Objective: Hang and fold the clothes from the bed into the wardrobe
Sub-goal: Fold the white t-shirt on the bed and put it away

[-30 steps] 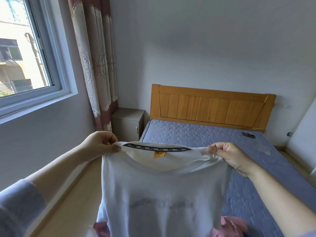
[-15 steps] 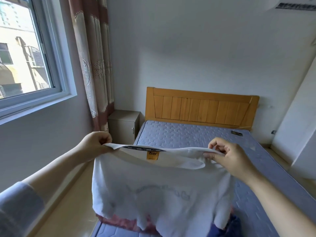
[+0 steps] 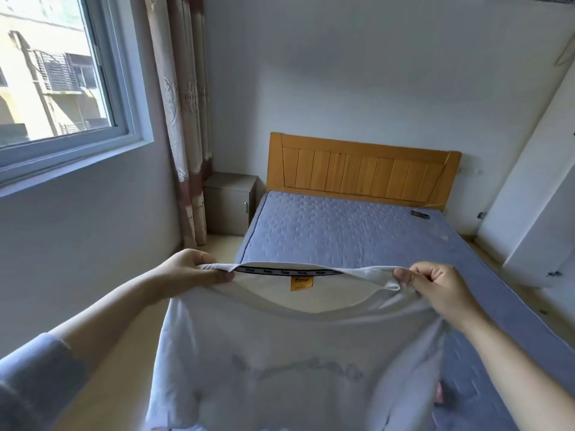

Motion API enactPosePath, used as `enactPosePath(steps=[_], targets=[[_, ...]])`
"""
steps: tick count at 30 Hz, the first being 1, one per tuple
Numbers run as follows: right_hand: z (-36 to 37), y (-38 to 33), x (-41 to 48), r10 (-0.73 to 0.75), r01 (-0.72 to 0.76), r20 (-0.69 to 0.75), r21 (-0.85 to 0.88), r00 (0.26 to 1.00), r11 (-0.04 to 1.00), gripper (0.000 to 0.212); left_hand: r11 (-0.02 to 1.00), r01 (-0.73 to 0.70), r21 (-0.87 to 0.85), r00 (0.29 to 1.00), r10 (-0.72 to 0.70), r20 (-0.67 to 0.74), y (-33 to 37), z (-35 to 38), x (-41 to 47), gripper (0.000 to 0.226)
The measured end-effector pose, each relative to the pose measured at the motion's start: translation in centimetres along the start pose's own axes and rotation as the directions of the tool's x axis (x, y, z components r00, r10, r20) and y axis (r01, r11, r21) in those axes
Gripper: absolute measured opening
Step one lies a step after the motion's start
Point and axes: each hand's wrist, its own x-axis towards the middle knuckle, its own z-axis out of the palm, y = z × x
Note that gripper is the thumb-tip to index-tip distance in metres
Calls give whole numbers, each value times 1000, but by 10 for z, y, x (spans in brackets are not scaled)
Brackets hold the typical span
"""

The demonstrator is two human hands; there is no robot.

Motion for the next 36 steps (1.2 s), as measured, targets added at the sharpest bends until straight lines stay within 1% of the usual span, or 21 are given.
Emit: enactPosePath(steps=[2,4,7,9,12,15,16,18,19,22,24,26,27,29,30,33,36], targets=[[2,8,-10,54,-54,36,-1,998,999,46,998,20,66,1000,-19,-15,-11,3,-5,45],[7,19,-16,116,-117,103,7,988,993,40,994,33,108,999,-33,0,-23,5,-8,55],[19,42,-18,218,-238,285,39,934,970,32,985,101,138,993,-109,51,-47,7,-4,65],[30,64,-15,254,-279,357,21,899,960,28,978,168,124,978,-181,107,-66,13,7,67],[54,109,-1,287,-303,321,3,903,953,28,961,259,94,951,-271,152,-91,31,38,63],[79,160,14,333,-347,275,4,902,938,31,937,341,76,919,-350,182,-110,52,77,45],[86,180,22,343,-352,266,-12,901,936,32,930,357,91,912,-368,181,-120,59,94,46],[100,221,38,371,-362,273,-87,888,928,37,911,399,104,897,-412,159,-146,76,129,54],[107,240,44,386,-366,285,-121,878,923,40,900,421,107,889,-434,147,-159,85,144,53],[126,290,60,437,-406,310,-164,844,899,41,889,440,128,880,-456,135,-195,110,185,37],[136,315,73,471,-424,340,-207,814,882,36,890,432,147,887,-449,108,-218,125,212,26],[146,336,87,494,-424,375,-258,784,868,28,874,449,188,888,-460,16,-240,139,236,13],[151,345,94,510,-421,385,-295,769,858,24,859,466,212,882,-470,-38,-250,146,248,11],[161,362,108,540,-412,381,-370,750,833,21,836,489,248,872,-473,-124,-266,162,271,12],[166,370,114,548,-411,365,-391,752,824,23,833,488,261,873,-462,-157,-273,170,283,15],[183,390,130,551,-415,303,-410,778,812,23,837,461,293,884,-408,-226,-295,188,316,27],[198,413,142,539,-419,241,-411,807,810,15,821,480,309,873,-411,-262,-313,197,346,40]])
